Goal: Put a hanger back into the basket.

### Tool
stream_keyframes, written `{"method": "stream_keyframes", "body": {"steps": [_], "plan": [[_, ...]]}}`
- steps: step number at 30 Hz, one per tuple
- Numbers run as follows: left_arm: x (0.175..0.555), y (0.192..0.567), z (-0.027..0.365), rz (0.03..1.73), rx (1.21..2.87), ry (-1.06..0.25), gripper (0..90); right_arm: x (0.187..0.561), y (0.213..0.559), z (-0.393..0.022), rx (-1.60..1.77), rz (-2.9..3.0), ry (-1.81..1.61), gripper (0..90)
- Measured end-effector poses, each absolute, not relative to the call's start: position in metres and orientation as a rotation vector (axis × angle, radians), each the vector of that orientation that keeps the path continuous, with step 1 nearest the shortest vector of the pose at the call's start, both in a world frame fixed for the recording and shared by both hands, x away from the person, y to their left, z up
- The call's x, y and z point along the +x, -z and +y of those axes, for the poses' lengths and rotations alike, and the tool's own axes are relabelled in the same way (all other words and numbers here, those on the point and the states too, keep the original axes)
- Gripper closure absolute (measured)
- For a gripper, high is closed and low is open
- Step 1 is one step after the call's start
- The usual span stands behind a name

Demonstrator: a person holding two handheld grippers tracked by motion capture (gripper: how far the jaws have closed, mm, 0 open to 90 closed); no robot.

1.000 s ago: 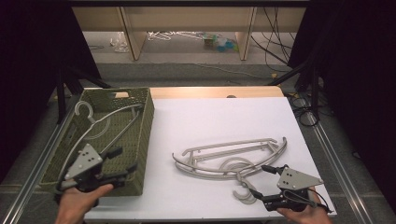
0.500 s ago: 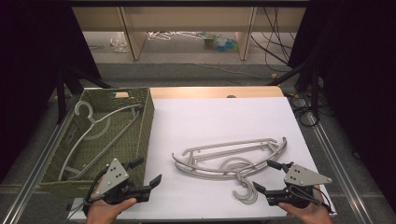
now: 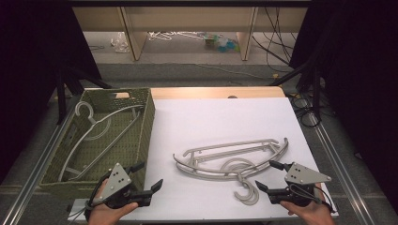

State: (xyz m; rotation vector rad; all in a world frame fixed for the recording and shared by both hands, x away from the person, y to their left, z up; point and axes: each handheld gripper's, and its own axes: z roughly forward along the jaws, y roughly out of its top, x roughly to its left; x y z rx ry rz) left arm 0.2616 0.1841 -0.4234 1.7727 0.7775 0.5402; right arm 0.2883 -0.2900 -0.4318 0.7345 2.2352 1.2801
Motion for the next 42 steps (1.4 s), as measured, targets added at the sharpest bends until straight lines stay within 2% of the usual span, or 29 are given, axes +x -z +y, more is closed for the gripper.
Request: {"method": "stream_keyframes", "body": {"steps": [8, 13, 20, 26, 31, 35, 36, 42], "plan": [[0.259, 0.425, 0.18, 0.755, 1.779, -0.526, 18.0, 0.326, 0.438, -0.299, 0.626, 2.369, -1.165, 23.5], [0.26, 0.427, 0.182, 0.749, 1.795, -0.526, 18.0, 0.348, 0.445, -0.296, 0.58, 2.478, -1.095, 28.3], [0.26, 0.429, 0.183, 0.759, 1.803, -0.52, 18.1, 0.367, 0.455, -0.285, 0.543, 2.593, -0.989, 31.8], [0.261, 0.431, 0.183, 0.769, 1.804, -0.51, 18.3, 0.383, 0.465, -0.284, 0.519, 2.658, -0.93, 39.8], [0.262, 0.432, 0.184, 0.761, 1.807, -0.512, 18.4, 0.39, 0.468, -0.281, 0.517, 2.733, -0.932, 40.4], [0.261, 0.432, 0.184, 0.76, 1.81, -0.516, 18.6, 0.388, 0.47, -0.279, 0.447, 2.772, -0.897, 46.6], [0.261, 0.432, 0.184, 0.766, 1.805, -0.508, 18.6, 0.387, 0.467, -0.278, 0.396, 2.781, -0.887, 53.7], [0.262, 0.432, 0.185, 0.758, 1.811, -0.516, 18.8, 0.385, 0.462, -0.28, 0.311, 2.768, -0.885, 64.3]]}}
